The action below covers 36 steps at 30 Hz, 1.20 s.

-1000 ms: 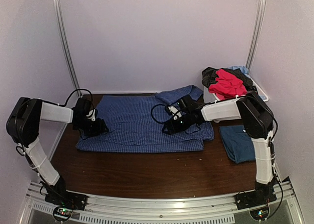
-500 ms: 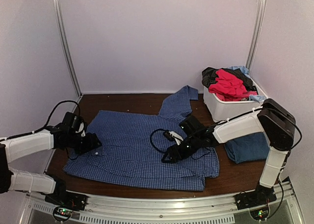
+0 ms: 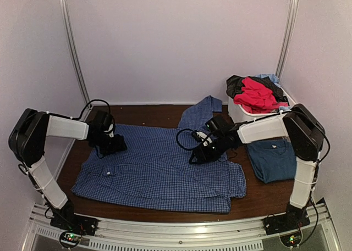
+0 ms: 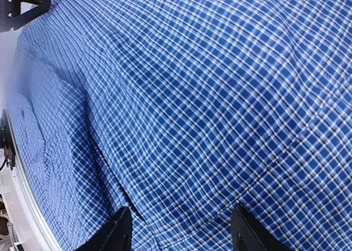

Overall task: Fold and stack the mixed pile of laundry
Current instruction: Move the 1/3-folded shirt to the center of the board, then move the right arm to the center of the board with the 1/3-folded shirt.

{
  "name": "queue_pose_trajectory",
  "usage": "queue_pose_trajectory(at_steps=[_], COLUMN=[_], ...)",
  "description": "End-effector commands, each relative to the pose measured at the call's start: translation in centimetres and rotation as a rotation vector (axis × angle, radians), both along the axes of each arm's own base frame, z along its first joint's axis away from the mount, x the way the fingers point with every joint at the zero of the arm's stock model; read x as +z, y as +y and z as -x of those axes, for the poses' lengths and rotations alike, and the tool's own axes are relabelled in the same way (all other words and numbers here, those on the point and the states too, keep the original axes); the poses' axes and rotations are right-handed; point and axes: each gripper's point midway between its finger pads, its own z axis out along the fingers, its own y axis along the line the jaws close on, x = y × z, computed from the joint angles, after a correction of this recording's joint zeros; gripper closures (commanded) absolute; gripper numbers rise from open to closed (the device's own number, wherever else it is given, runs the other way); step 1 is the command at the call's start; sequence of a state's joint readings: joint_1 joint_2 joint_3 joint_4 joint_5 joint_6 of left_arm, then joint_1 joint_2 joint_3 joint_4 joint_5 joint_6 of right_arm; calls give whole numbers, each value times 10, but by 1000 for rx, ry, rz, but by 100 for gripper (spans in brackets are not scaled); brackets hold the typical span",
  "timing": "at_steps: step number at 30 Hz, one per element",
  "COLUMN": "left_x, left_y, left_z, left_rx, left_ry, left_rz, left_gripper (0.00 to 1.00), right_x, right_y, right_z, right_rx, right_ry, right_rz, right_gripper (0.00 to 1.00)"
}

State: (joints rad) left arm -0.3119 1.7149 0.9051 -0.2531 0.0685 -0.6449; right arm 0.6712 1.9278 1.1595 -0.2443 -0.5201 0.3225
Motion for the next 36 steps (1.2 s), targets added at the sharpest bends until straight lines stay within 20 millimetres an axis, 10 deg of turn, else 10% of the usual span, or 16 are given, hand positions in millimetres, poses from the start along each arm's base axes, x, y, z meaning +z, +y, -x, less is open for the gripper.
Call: queue_pose_trajectory(at_steps=[1, 6, 10, 15, 19, 27, 36], left_x=[-15, -25, -20, 53, 91, 98, 86], left_y=[14, 44, 59, 44, 35, 33, 32], left_z=[14, 59, 77, 19, -33, -95, -108], left_rx=[28, 97, 118, 28, -8, -25, -23], left_ry=[37, 90, 72, -140, -216, -243, -216], left_rz=[-30, -63, -49, -35, 4, 38, 45], left_gripper=[32, 32, 31, 14, 3, 2, 2], right_x=[-41, -52, -18, 62, 81, 63, 14], right_y=[-16, -14, 3, -12, -50, -71, -49], right_z=[18, 63, 75, -8, -89, -180, -212], right_rx=[10, 55, 169, 47, -124, -261, -256], right_ry=[88, 151, 92, -58, -154, -203, -121], right_rz=[71, 39, 6, -137, -61, 14, 13], right_gripper=[40, 42, 42, 41, 45, 48, 68])
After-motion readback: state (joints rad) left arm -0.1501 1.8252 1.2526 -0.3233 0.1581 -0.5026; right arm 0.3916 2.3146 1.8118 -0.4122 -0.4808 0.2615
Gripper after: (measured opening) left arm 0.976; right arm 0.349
